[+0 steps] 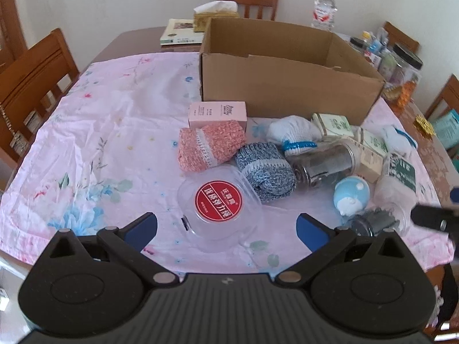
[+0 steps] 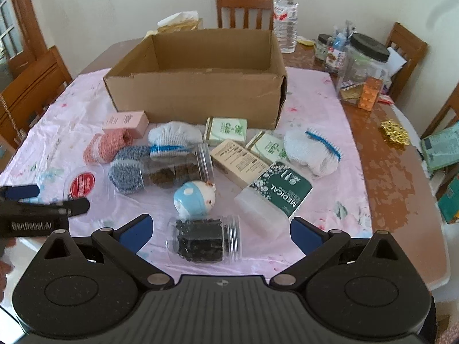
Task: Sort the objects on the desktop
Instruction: 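Move both tools toward the clear red-lidded container and the dark-filled jar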
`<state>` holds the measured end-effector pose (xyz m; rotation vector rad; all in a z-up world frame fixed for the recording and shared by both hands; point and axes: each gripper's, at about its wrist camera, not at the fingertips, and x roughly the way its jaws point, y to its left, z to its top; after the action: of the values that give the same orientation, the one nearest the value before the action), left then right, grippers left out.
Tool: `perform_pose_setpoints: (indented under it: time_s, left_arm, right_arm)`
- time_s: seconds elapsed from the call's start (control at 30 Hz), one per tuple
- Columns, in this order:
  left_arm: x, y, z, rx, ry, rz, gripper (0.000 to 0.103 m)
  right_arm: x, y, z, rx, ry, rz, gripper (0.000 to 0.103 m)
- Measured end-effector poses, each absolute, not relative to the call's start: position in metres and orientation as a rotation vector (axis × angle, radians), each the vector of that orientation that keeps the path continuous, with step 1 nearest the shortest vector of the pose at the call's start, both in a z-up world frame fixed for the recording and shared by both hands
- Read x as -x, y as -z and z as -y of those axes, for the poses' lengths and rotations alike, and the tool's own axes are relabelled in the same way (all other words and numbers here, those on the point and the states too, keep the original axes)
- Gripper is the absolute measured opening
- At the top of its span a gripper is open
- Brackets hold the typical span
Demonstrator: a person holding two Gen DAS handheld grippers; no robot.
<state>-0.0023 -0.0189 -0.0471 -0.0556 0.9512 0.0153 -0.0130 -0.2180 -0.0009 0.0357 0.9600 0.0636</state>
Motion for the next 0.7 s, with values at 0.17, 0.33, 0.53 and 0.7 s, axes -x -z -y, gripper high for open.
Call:
perform_pose_setpoints:
  time_s: [0.17, 0.33, 0.53, 0.7]
  left_arm:
    - [0.001, 0.054, 0.022, 0.059, -0.068, -0.949, 0.102]
    - [-0.006, 0.064, 0.018, 0.1, -0.098, -0.951, 0.102]
    - [-0.021, 0.079, 0.022, 0.081, -0.13, -0.947, 0.102]
    - [-0.031, 0.089, 0.021, 0.071, -0.127, -0.959, 0.102]
  right_arm:
    - [0.012, 0.018, 0.223, -0.043, -0.113, -0.987, 0.103]
    - [0.012, 0.023, 0.223, -0.047, -0.129, -0.993, 0.103]
    - [0.012, 0.025, 0.221, -0.048, -0.117, -0.999, 0.103]
    - [0.01, 0.029, 0.216, -0.043, -0.11, -1.012, 0.103]
